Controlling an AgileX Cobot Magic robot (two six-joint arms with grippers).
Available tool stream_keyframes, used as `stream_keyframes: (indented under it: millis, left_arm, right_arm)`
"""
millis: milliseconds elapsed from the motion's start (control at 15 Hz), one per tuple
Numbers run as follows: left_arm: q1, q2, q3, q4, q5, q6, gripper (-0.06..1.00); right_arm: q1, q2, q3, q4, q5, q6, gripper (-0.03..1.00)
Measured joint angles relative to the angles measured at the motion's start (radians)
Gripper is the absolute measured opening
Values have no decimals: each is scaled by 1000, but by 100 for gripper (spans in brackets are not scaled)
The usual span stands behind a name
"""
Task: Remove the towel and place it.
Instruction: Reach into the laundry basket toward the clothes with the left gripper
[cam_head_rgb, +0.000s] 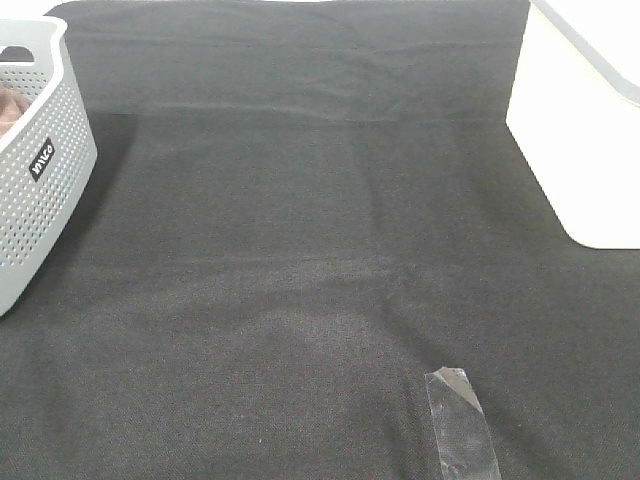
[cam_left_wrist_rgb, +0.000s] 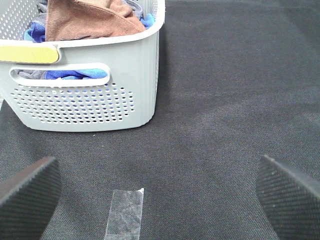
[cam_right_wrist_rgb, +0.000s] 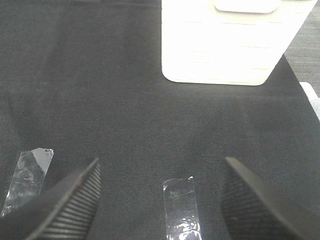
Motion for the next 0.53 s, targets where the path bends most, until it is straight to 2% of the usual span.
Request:
stream_keyframes:
  millis: [333, 533]
  left_arm:
    - [0, 0, 0, -7, 0, 0, 99]
    - [0, 0, 0, -56, 0, 0, 99]
  right_arm:
    - [0, 0, 0, 0, 0, 0, 65]
    - [0, 0, 0, 0, 0, 0, 65]
